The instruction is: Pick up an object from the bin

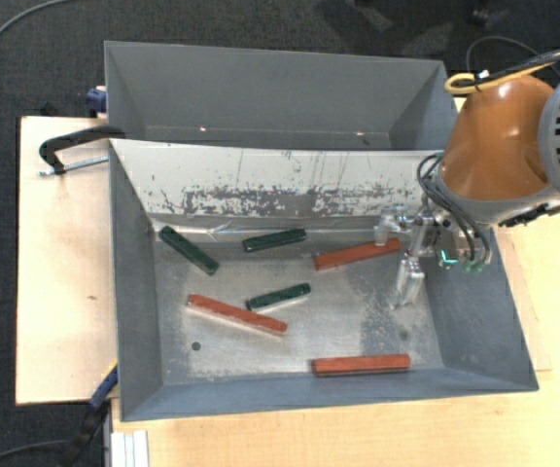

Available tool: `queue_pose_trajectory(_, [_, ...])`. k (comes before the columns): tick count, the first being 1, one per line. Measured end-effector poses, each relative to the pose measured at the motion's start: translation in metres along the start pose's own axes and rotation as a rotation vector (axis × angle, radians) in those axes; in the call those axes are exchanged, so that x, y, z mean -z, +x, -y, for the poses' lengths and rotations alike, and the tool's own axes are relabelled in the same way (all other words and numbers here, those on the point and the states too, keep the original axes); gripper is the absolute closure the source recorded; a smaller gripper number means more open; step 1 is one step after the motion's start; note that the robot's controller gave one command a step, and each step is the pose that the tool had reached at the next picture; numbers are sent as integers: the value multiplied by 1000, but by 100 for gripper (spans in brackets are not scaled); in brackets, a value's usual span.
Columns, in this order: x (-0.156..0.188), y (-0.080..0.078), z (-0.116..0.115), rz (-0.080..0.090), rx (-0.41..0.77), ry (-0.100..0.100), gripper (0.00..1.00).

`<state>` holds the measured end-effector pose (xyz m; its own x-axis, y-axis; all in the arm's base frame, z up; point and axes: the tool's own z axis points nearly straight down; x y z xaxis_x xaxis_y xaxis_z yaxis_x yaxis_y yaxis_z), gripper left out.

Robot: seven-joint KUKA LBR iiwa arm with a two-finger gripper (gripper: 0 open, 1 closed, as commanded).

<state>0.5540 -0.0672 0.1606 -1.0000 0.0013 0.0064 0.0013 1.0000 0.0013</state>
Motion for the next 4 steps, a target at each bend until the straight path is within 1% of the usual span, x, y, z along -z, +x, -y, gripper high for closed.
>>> queue_pose_trajectory(1, [-94, -44, -42, 4, -42, -3, 0])
queue_pose_trajectory(2, [-89, -45, -39, 10, -44, 0, 100])
queue_pose_trajectory(3, [39, -12, -49, 19, 62, 2, 100])
queue_pose_trajectory(4, [119, -14, -49, 19, 362, 4, 100])
